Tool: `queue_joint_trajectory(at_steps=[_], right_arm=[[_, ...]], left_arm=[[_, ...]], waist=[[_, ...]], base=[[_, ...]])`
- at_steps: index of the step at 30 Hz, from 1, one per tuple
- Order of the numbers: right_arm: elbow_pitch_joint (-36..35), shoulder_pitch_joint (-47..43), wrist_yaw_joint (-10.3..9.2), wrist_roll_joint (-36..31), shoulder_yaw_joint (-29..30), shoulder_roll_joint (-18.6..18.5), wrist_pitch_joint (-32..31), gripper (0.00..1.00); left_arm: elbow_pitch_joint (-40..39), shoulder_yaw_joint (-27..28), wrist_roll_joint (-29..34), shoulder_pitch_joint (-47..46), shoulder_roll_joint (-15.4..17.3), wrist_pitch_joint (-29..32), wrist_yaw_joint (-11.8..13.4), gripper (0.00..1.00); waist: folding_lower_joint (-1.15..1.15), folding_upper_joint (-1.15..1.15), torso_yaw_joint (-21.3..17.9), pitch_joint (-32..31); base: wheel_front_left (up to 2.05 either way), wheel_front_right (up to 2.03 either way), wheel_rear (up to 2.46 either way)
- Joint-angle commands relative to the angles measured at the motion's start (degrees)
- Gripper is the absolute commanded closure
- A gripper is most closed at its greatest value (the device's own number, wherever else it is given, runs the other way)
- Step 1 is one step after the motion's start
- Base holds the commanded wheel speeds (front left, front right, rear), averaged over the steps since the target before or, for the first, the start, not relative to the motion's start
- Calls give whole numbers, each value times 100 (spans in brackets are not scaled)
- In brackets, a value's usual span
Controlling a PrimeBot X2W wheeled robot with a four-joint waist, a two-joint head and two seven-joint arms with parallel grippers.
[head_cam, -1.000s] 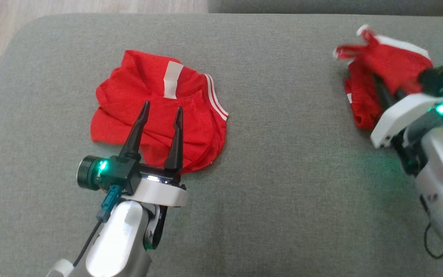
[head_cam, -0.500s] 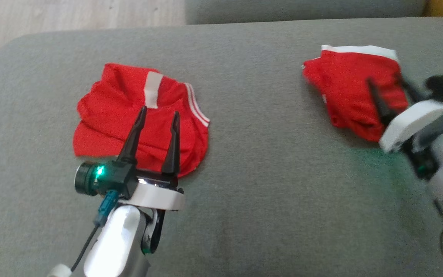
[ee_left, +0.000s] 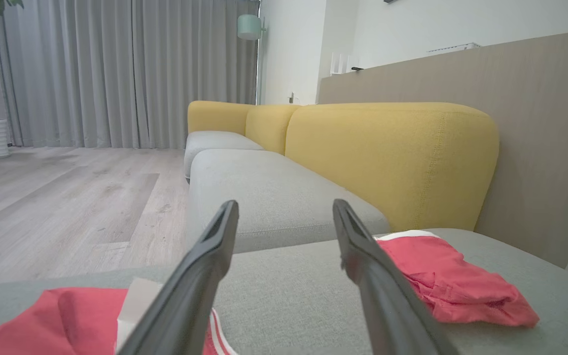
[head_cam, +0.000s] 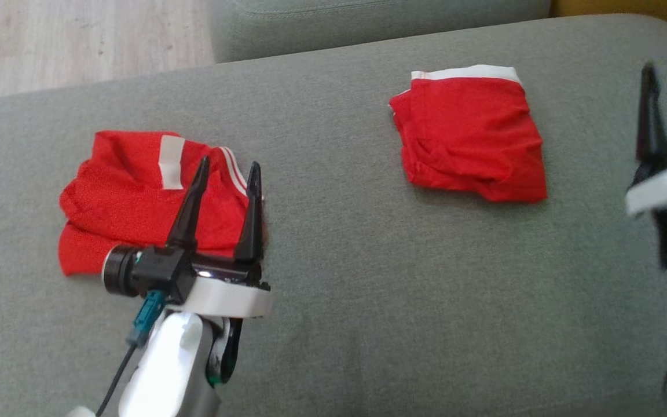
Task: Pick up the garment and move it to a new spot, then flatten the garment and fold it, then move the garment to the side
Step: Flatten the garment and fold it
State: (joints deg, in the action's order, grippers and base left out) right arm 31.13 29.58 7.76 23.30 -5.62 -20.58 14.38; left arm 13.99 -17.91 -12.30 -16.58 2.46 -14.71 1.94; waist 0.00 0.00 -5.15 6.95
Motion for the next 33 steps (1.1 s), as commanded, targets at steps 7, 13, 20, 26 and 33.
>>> queue_joint_trajectory(at_steps=[7, 13, 20, 26, 33], right_arm=[[-1366, -1529, -27, -978, 839, 1132, 61, 0], [-1710, -1881, -27, -1290, 1058, 1506, 61, 0], [-1829, -1734, -27, -1370, 1119, 1524, -77, 55], [-1767, -1215, -27, -1333, 1095, 1394, -410, 100], [-1092, -179, -27, -1393, 1241, 1139, -971, 100]], left_arm=[[-123, 277, -88, 194, 43, -29, 0, 0], [-88, 272, -69, 243, 43, -29, -25, 0], [-102, 195, -20, 122, 43, -29, -53, 0], [-142, 93, 35, -68, 42, -29, -31, 0], [-219, -76, 36, -341, 42, -29, -6, 0]], waist=[[0, 0, -98, -38], [0, 0, -93, -27], [0, 0, 40, 122], [0, 0, 331, 546], [0, 0, 756, 1136]], base=[[0, 0, 0], [0, 0, 0], [0, 0, 0], [0, 0, 0], [0, 0, 0]])
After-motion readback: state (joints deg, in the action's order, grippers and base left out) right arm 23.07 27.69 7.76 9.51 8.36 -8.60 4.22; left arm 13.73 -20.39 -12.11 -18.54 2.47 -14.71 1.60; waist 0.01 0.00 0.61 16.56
